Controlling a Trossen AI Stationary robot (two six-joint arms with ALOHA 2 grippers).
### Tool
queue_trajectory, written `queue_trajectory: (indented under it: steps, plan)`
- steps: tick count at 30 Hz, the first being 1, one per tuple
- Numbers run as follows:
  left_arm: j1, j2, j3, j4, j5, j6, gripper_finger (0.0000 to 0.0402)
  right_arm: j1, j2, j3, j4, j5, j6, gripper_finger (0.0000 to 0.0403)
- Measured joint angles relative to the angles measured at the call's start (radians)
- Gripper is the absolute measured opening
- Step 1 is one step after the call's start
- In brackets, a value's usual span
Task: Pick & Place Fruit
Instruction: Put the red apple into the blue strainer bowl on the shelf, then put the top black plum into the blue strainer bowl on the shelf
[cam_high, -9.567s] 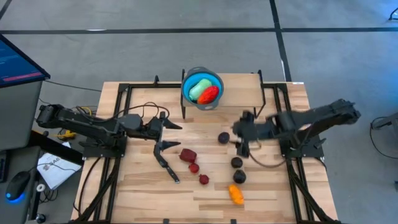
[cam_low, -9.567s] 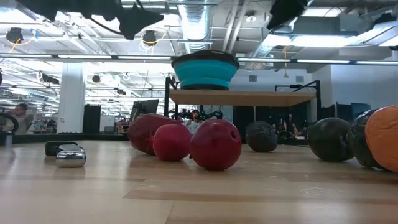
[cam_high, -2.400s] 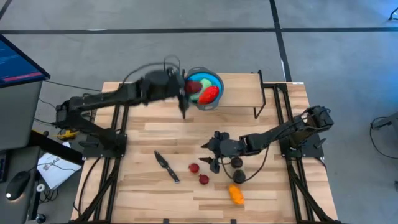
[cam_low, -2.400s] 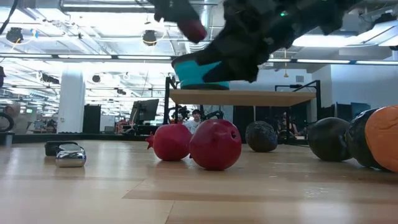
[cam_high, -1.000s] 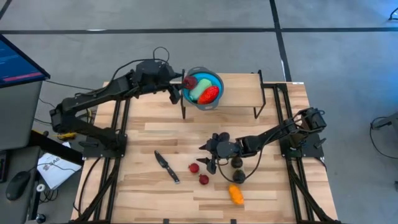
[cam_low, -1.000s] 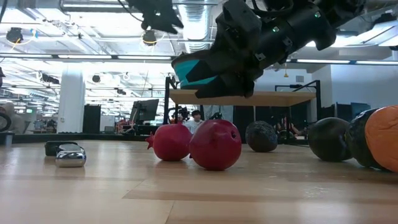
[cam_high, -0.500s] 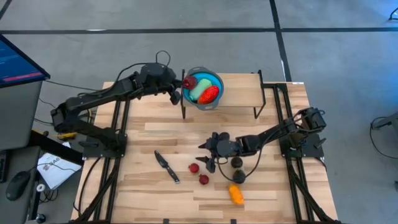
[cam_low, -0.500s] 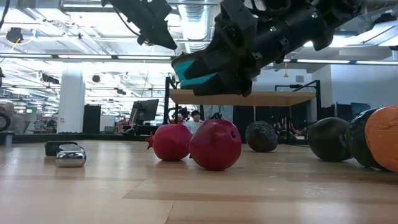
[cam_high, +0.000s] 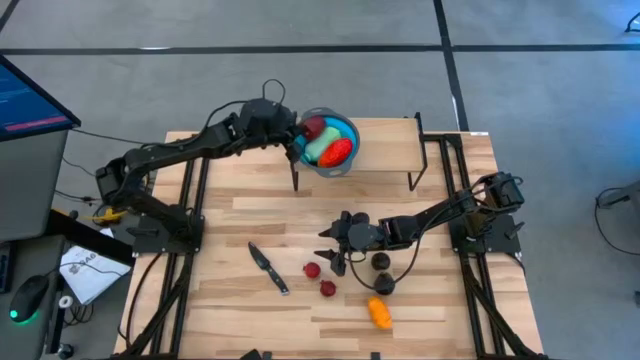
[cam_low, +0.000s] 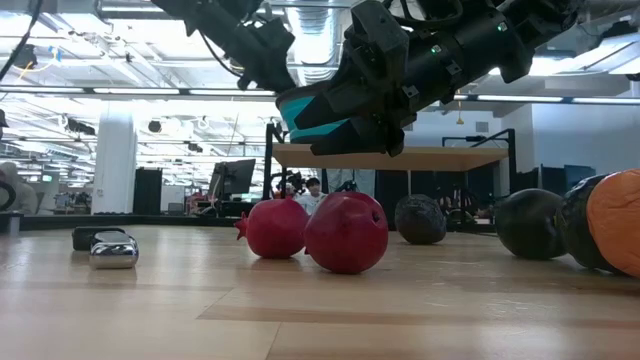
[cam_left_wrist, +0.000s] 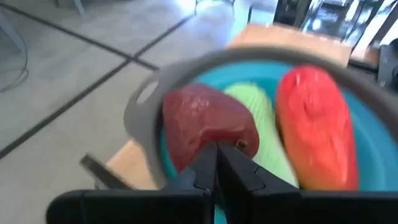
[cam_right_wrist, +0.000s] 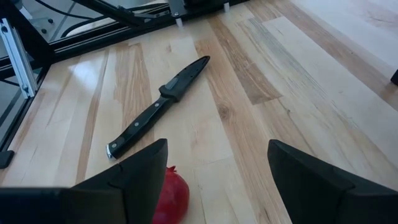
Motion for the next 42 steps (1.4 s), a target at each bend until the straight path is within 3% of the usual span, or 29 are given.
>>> queue_trajectory:
  steps: [10, 15, 20, 28, 34, 36, 42]
  plan:
    - [-0.001, -0.014, 0.0, 0.029, -0.001, 0.004, 0.0008, 0.002, 0.0, 0.0, -0.004, 0.0, 0.0, 0.027]
    - [-0.011, -0.101, 0.0, -0.059, -0.003, 0.005, 0.0008, 0.004, 0.0, 0.0, 0.001, 0.006, -0.007, 0.027]
    - [-0.066, -0.226, -0.018, -0.162, -0.006, 0.005, 0.0008, 0.037, -0.068, 0.0, -0.063, 0.079, -0.044, 0.027]
    - [-0.262, -0.463, -0.279, -0.118, -0.002, -0.045, 0.0008, 0.119, -0.31, 0.0, -0.492, 0.111, 0.045, 0.027]
    - [-0.409, -0.575, -0.534, 0.085, -0.002, -0.152, 0.0008, 0.108, -0.367, -0.001, -0.886, 0.107, 0.187, 0.027]
    - [-0.448, -0.589, -0.611, 0.171, -0.002, -0.182, 0.0008, 0.09, -0.343, -0.015, -0.918, 0.112, 0.257, 0.027]
    - [-0.516, -0.586, -0.765, 0.351, -0.005, -0.21, 0.0008, 0.033, -0.203, -0.049, -0.851, 0.138, 0.27, 0.027]
